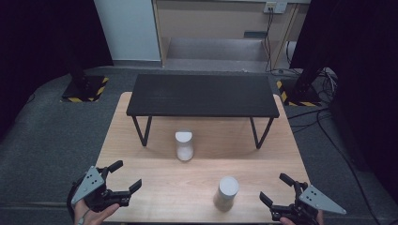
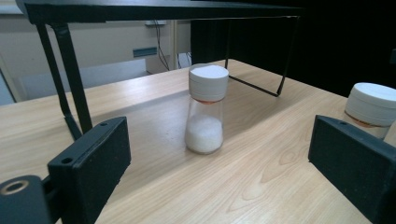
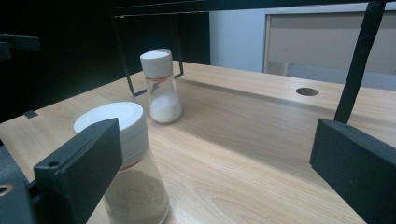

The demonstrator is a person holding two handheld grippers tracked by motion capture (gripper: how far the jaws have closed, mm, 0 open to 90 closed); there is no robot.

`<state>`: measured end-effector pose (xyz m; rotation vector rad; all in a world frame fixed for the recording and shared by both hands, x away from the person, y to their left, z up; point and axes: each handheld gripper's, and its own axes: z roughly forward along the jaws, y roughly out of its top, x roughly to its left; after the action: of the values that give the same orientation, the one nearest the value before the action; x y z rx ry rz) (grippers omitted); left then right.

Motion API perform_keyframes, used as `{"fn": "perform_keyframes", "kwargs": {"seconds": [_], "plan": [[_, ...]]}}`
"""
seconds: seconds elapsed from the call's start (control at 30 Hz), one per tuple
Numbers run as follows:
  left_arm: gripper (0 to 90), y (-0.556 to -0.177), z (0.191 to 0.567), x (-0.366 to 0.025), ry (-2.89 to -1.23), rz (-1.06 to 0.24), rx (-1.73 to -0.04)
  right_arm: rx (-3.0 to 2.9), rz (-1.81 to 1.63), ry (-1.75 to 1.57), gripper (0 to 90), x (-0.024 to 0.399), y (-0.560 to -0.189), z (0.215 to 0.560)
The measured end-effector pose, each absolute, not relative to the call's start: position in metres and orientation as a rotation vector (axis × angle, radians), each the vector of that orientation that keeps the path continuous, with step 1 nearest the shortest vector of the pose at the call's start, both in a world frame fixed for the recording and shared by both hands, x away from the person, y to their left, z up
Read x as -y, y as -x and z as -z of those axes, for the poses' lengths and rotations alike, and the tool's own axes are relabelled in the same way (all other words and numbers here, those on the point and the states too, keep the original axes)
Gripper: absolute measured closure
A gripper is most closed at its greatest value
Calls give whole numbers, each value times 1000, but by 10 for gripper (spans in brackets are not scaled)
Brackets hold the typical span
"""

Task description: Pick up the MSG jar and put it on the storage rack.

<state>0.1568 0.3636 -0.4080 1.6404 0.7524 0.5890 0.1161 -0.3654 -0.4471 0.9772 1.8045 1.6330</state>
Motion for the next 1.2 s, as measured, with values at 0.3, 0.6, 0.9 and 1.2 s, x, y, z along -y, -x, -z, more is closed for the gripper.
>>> {"fn": "perform_keyframes", "kwargs": {"seconds": [0.3, 0.6, 0.9, 1.2], "plan": [[36, -156, 409, -365, -1626, -590, -753, -1797, -1644, -971, 25, 366, -114, 448], [27, -157, 409, -365, -1632, -586, -748, -1806, -1654, -957, 18, 367, -116, 449], [11, -158, 407, -364, -1638, -581, -733, -1816, -1657, -943, 11, 367, -117, 449], [5, -162, 400, -368, -1646, -565, -715, -1819, -1659, -931, 11, 367, -117, 449]]}}
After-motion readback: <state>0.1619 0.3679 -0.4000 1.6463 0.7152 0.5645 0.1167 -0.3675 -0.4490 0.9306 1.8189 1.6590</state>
